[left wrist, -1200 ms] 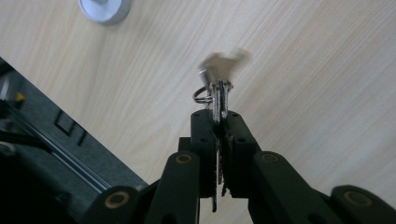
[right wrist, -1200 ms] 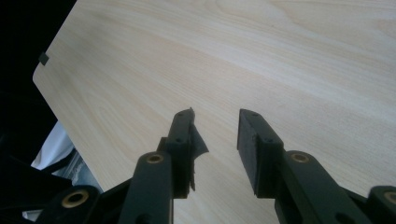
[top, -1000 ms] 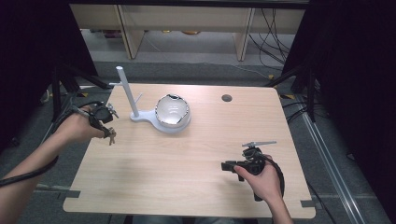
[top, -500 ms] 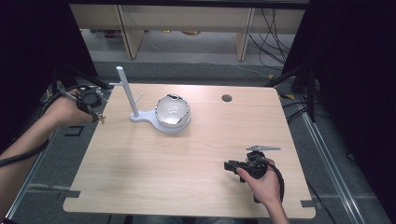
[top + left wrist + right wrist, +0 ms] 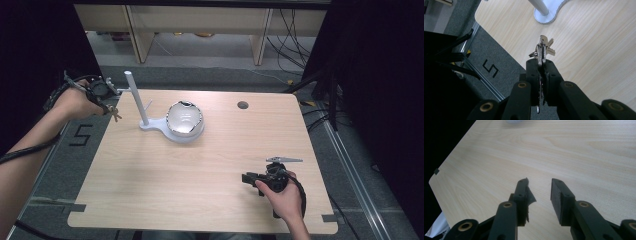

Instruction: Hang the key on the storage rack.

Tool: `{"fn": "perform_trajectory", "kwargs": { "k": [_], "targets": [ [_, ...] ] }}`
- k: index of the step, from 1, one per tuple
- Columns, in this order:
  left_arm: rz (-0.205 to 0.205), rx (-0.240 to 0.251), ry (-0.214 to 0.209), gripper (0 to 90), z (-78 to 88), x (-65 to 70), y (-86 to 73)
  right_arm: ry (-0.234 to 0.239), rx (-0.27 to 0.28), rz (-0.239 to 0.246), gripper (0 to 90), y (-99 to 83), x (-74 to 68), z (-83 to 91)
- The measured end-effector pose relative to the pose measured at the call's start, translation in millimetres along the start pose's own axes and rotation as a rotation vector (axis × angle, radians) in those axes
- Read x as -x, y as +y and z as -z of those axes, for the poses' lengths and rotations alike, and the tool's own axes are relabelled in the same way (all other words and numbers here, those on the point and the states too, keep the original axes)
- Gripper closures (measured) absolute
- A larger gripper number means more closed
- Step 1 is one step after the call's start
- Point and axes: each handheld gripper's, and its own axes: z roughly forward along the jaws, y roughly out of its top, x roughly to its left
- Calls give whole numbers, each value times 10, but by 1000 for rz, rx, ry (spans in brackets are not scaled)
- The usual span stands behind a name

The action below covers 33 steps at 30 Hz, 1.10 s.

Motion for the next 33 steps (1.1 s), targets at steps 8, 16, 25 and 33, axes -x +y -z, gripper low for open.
{"fn": "perform_trajectory", "kwargs": {
  "k": [8, 16, 25, 33],
  "targets": [
    [13, 15, 16, 837, -33, -39, -13, -2, 0, -3, 675, 1, -10, -4],
    [25, 24, 26, 837, -20, -96, -16, 7, -6, -1, 670, -3, -20, -7],
    [-19, 16, 43, 837, -27, -257, 116, -1, -3, -4, 667, -2, -11, -30],
    [-52, 10, 51, 837, -23, -295, 310, 8, -4, -13, 666, -11, 15, -19]
  ]
}}
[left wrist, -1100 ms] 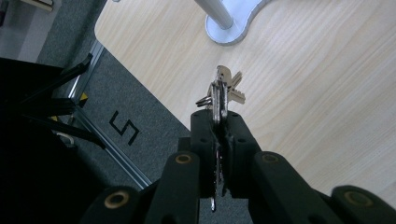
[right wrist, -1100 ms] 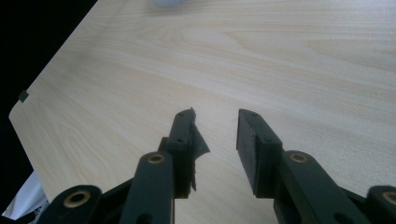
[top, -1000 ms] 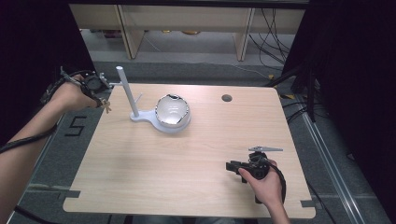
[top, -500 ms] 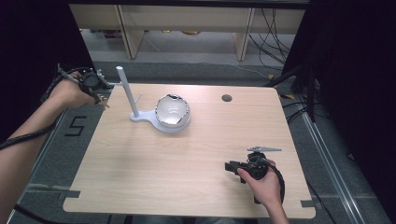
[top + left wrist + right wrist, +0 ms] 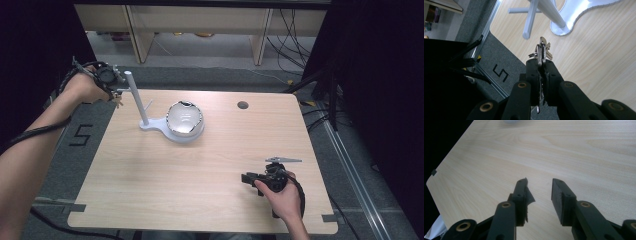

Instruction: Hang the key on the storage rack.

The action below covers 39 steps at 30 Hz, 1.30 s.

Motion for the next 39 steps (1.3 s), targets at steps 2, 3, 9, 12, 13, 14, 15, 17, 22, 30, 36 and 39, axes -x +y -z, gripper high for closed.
{"fn": "perform_trajectory", "kwargs": {
  "k": [2, 3, 9, 12, 13, 14, 15, 17, 22, 30, 36, 39],
  "targets": [
    [-13, -3, 4, 837, 1, -16, 52, -9, 2, -3, 665, 0, 6, -3],
    [-13, -3, 4, 837, 1, -16, 52, -9, 2, -3, 665, 0, 6, -3],
    [-11, -2, 4, 836, -7, -61, 101, -18, -2, -9, 664, -11, 33, -12],
    [-42, -23, -2, 836, 6, -96, 136, -18, -4, -11, 662, -17, 52, -18],
    [-42, -23, -2, 836, 6, -96, 136, -18, -4, -11, 662, -17, 52, -18],
    [-41, -19, -3, 836, 5, -93, 144, -23, -8, -19, 662, -18, 50, -24],
    [-44, -20, -5, 836, 10, -91, 155, -15, -10, -18, 661, -20, 53, -19],
    [-50, -10, -14, 836, 26, -89, 175, -20, -16, -27, 661, -25, 53, -32],
    [-63, -19, -14, 836, 38, -98, 206, -26, -23, -25, 658, -44, 61, -52],
    [-99, -63, -26, 835, 78, -141, 265, -30, -19, -28, 659, -50, 82, -46],
    [-150, -122, -37, 833, 63, -141, 392, -33, -29, -37, 658, -66, 83, -65],
    [-157, -117, -35, 832, 46, -128, 430, -29, -29, -35, 658, -71, 84, -69]
  ]
}}
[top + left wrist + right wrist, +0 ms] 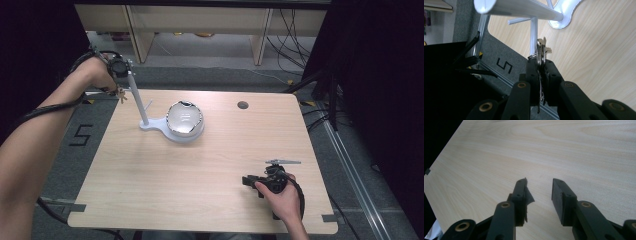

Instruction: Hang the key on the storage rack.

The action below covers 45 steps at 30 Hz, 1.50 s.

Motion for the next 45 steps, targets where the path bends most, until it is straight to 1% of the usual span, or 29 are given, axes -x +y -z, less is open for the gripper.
{"fn": "perform_trajectory", "kwargs": {
  "k": [1, 3, 4, 5, 6, 8, 9, 10, 11, 12, 14, 15, 17, 19, 20, 21, 22, 25, 28, 29, 30, 32, 33, 34, 36, 38, 39, 40, 45],
  "targets": [
    [-11, -15, -7, 832, 5, -3, 38, 8, -5, -4, 658, -4, -4, 8],
    [-30, -23, 3, 832, 5, -2, 89, 11, -4, -3, 659, -7, 0, 12],
    [-34, -18, 4, 832, 1, 2, 103, 11, -4, -3, 659, -7, 0, 12],
    [-18, -8, 2, 833, -8, 20, 117, 0, -2, -1, 658, -9, 6, 8],
    [-42, -30, 7, 832, -7, 25, 147, 5, 1, -4, 658, -10, 8, 10],
    [-50, -30, 7, 830, -5, 24, 158, 7, -2, -15, 657, -13, 8, 15],
    [-40, -24, 1, 830, -11, 37, 164, 7, -2, -15, 657, -13, 8, 15],
    [-50, -26, 0, 828, -18, 44, 171, 17, -3, -9, 657, -18, 15, 29],
    [-52, -27, 1, 825, -28, 53, 174, 4, -8, -10, 656, -22, 16, 31],
    [-44, -11, 6, 824, -51, 69, 171, 5, -9, -12, 656, -24, 15, 29],
    [-50, -15, 1, 824, -49, 71, 165, 13, -9, -12, 654, -27, 15, 25],
    [-30, 1, -5, 818, -43, 91, 159, 6, -8, -10, 653, -29, 16, 20],
    [-46, 11, 7, 784, -5, 96, 144, 3, -7, -5, 652, -32, 16, 7],
    [-41, 36, 10, 776, 41, 109, 107, -5, -9, -14, 652, -30, 10, 2],
    [-37, 43, 8, 765, 64, 118, 77, -1, -5, -5, 652, -31, 14, 3],
    [-21, 66, 13, 752, 71, 134, 38, 3, -6, -7, 652, -28, 11, 11],
    [-13, 62, 10, 744, 88, 140, 18, 1, -5, -7, 652, -25, 6, 12],
    [34, 117, 10, 720, 114, 166, -75, -6, 8, 3, 651, -22, 3, 5],
    [98, 181, 20, 692, 155, 213, -167, -7, 7, 5, 648, -15, -7, 26],
    [139, 215, 26, 639, 167, 231, -201, -10, 9, 7, 643, -14, -10, 29],
    [170, 236, 20, 639, 170, 249, -223, -10, 9, 7, 643, -14, -10, 29],
    [183, 255, 4, 620, 180, 287, -288, -12, 11, 7, 639, -14, -10, 28],
    [192, 274, -18, 598, 169, 310, -312, -13, 11, 9, 637, -14, -9, 27],
    [210, 285, -25, 589, 164, 331, -333, -17, 13, 11, 636, -15, -10, 26],
    [231, 305, -27, 571, 155, 375, -387, -14, 17, 14, 633, -15, -10, 27],
    [269, 328, -28, 543, 146, 432, -448, -13, 12, -18, 631, -15, -40, 38],
    [280, 343, -32, 533, 141, 458, -476, -9, 13, -13, 630, -12, -40, 41],
    [285, 354, -41, 526, 135, 485, -505, -10, 25, 21, 629, -9, -14, 43],
    [298, 362, -44, 492, 100, 606, -603, -11, 27, 19, 626, -7, -10, 54]
  ]
}}
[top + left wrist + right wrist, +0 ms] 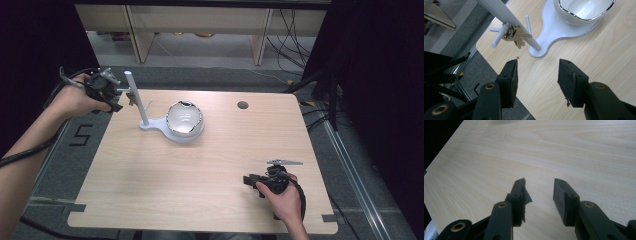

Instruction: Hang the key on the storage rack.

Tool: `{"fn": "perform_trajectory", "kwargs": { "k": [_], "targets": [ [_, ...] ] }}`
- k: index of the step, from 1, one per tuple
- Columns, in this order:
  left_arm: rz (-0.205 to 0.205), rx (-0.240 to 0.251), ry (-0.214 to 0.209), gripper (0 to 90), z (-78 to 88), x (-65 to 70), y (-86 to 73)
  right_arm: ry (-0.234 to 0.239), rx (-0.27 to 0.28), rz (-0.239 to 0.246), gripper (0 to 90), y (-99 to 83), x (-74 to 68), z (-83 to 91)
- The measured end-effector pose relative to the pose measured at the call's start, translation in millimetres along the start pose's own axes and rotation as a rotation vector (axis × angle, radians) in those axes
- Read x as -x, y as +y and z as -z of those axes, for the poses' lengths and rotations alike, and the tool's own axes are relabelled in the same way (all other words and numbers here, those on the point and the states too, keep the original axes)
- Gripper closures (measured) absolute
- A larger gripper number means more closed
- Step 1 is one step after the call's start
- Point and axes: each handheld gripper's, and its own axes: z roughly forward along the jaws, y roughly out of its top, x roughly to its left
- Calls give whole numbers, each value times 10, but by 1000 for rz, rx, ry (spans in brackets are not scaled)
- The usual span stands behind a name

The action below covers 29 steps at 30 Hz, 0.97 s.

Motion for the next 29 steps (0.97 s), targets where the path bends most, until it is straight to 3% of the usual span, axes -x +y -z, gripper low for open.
{"fn": "perform_trajectory", "kwargs": {
  "k": [4, 6, 14, 17, 19, 20, 22, 23, 25, 26, 29],
  "targets": [
    [18, 11, -2, 467, -16, 91, -106, 5, -1, -12, 619, -4, -15, 0],
    [35, 44, 19, 460, -43, 133, -159, 5, 3, 3, 612, -2, -5, -7],
    [83, 105, 22, 428, -90, 311, -373, -8, 1, 6, 609, -6, -4, -4],
    [116, 155, 33, 404, -119, 420, -465, -14, 4, 9, 605, -10, -8, -8],
    [142, 211, 34, 382, -141, 513, -545, -17, 7, 12, 601, -17, -4, -13],
    [183, 257, 34, 372, -175, 596, -619, -13, 8, 13, 599, -20, -2, -10],
    [184, 324, 42, 319, -257, 701, -767, -9, 17, 16, 592, -37, 12, -6],
    [211, 342, 49, 319, -300, 773, -837, -9, 17, 16, 592, -37, 12, -6],
    [264, 418, 58, 288, -502, 1003, -1053, -12, 27, 18, 587, -43, 15, 0],
    [326, 464, 54, 278, -608, 1143, -1145, -7, 32, 22, 579, -46, 15, 8],
    [393, 558, 32, 286, -856, 1489, -1391, 15, 46, 25, 565, -48, 18, 17]
  ]
}}
